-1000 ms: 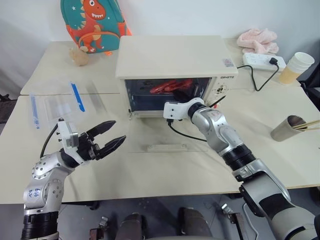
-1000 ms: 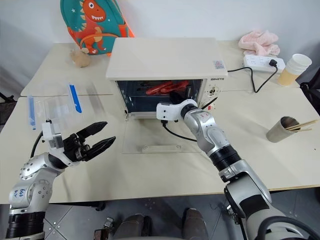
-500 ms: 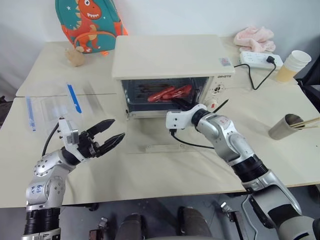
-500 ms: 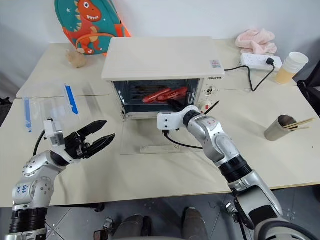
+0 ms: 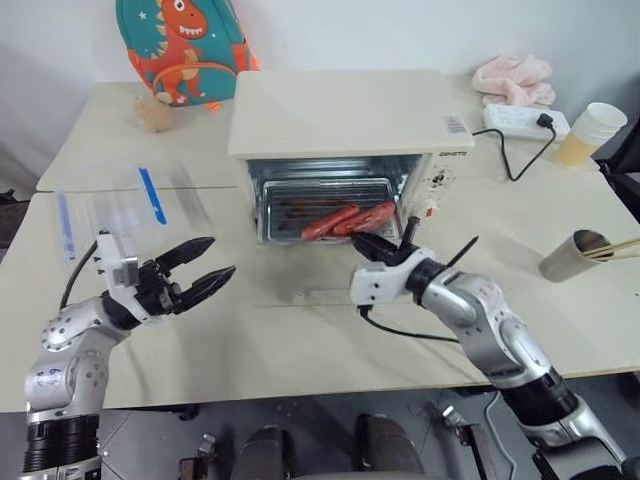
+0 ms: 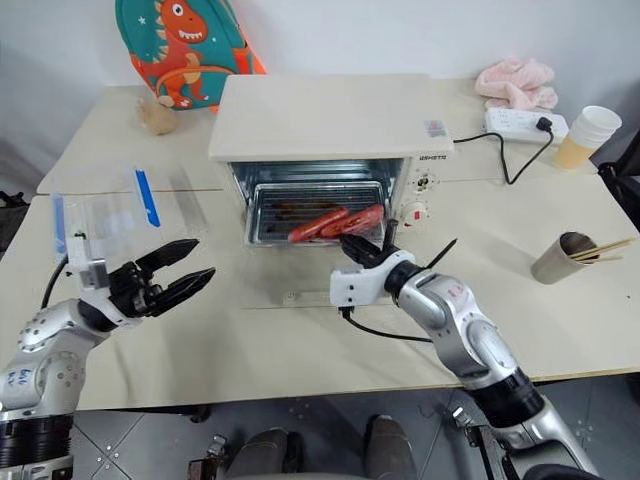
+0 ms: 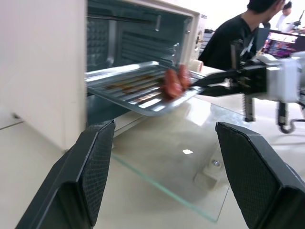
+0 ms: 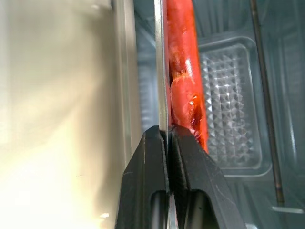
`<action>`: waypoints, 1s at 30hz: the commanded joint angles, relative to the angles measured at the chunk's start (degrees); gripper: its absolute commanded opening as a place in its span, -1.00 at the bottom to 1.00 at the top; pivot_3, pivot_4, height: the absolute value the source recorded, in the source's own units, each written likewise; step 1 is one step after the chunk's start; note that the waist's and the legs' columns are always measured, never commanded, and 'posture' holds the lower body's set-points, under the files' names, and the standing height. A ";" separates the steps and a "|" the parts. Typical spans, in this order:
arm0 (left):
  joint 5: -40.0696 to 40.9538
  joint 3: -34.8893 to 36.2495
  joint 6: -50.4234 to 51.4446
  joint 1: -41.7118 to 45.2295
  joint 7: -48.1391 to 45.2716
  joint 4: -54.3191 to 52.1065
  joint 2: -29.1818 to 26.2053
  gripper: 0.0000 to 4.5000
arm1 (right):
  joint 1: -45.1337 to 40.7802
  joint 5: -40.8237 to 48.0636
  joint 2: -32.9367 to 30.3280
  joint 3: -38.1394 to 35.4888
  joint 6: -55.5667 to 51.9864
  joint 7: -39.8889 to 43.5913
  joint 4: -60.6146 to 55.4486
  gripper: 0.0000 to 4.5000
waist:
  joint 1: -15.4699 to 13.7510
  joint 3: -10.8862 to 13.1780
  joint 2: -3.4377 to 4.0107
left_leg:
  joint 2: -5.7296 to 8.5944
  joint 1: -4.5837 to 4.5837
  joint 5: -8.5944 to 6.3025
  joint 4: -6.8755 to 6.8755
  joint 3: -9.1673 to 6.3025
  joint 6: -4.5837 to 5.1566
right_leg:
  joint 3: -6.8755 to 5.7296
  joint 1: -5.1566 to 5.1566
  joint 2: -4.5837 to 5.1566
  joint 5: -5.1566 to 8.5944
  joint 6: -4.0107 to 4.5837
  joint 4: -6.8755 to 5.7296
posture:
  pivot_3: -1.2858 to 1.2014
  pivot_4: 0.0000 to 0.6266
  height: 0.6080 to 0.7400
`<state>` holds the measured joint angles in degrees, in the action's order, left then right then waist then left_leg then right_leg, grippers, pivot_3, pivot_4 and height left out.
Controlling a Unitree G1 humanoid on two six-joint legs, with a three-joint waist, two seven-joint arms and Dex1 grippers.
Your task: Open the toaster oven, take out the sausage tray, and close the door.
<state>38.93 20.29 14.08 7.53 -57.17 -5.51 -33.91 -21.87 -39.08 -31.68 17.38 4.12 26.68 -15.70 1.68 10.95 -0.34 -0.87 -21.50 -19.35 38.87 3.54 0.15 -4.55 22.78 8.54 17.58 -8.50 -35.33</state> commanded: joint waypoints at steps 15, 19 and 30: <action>15.45 1.02 32.69 2.48 7.51 -0.62 -7.01 0.99 | 12.31 2.69 -5.50 -8.16 10.78 -3.09 -10.56 -1.00 | -0.24 0.08 -0.15 | -0.01 0.01 -0.01 0.10 -0.28 0.01 | -0.01 -0.06 0.00 0.00 0.00 -0.05 | 0.03 -0.52 1.00; 25.65 0.51 50.90 8.62 16.19 1.63 -6.53 0.99 | 13.50 3.32 -6.00 -8.17 13.38 -2.70 -11.76 -1.00 | -0.33 0.08 -0.16 | 0.00 0.02 -0.01 0.11 -0.36 0.01 | 0.00 -0.08 0.00 0.00 0.00 -0.10 | 0.03 -0.52 1.00; 43.24 2.23 65.95 17.09 37.14 5.91 3.30 0.99 | 10.97 3.64 -6.53 -7.47 16.94 -1.27 -9.86 -1.00 | -0.22 0.08 -0.18 | 0.03 0.10 0.02 0.20 -0.44 -0.04 | 0.01 -0.18 0.00 0.00 0.00 -0.18 | 0.03 -0.52 1.00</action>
<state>78.12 21.38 79.77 23.78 -24.51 -0.94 -31.72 -10.13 -36.59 -38.29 10.81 20.16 25.84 -24.20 1.46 11.03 -0.51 -0.84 -21.39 -19.34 39.08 3.09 0.11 -4.54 22.58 8.54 17.58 -8.50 -35.51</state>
